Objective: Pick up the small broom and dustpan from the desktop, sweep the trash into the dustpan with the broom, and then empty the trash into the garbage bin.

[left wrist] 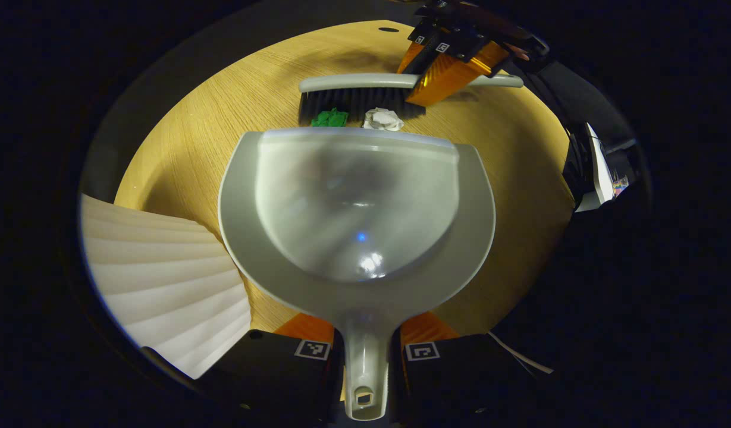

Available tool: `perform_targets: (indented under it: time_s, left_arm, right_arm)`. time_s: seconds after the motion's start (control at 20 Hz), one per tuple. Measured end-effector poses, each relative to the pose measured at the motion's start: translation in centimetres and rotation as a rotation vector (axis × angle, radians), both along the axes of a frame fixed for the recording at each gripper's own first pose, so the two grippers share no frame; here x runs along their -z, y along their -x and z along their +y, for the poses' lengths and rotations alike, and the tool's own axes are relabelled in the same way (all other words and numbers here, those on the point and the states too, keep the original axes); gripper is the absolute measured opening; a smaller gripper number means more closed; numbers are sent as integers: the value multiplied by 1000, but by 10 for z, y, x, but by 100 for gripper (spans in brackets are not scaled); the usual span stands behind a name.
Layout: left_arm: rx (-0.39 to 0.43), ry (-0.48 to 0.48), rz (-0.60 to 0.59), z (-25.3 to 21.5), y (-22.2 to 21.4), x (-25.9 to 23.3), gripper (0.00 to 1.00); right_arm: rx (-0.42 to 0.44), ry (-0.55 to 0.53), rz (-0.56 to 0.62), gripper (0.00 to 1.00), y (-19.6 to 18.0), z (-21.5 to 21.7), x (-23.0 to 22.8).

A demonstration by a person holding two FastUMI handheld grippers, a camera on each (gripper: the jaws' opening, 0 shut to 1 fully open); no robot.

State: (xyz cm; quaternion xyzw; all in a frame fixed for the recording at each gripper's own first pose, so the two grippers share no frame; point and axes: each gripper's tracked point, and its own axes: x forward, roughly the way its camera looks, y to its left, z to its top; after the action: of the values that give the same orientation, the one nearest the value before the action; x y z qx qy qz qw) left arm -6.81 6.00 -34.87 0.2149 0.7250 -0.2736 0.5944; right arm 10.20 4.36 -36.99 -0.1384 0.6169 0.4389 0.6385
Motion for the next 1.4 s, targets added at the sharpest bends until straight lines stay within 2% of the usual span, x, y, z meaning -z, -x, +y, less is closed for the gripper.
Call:
perform_targets:
  time_s: [0.2, 0.4, 0.55, 0.75, 0.8, 0.95, 1.1, 1.25, 1.4]
  left_arm:
    - [-15, -28, 29, -2, 4, 8, 31]
    - [-43, -52, 108, 3, 1, 25, 31]
    - [-27, -36, 93, -3, -19, 30, 31]
    - [-21, -17, 71, -9, -24, 41, 32]
    - [-25, -12, 67, -10, -24, 42, 31]
    - [-86, -5, 30, -14, -22, 46, 31]
    - [-225, -7, 2, -30, -17, 50, 31]
    - [-352, -15, -18, -44, -13, 47, 31]
    - [-471, -17, -27, -52, -8, 50, 32]
  right_arm:
    - [30, 2, 52, 33, 2, -7, -12]
    - [43, 20, 106, 33, 8, -4, 5]
    - [38, 10, 169, 33, 27, 12, 16]
    - [-18, -22, 190, 33, 54, 27, 7]
    - [-8, -20, 183, 33, 53, 25, 9]
    - [116, -13, 163, 33, 42, 9, 5]
    - [301, 3, 98, 33, 24, -22, 1]
    - [495, 86, 14, 33, 17, -58, 4]
    - [648, 186, 7, 33, 37, -83, 0]
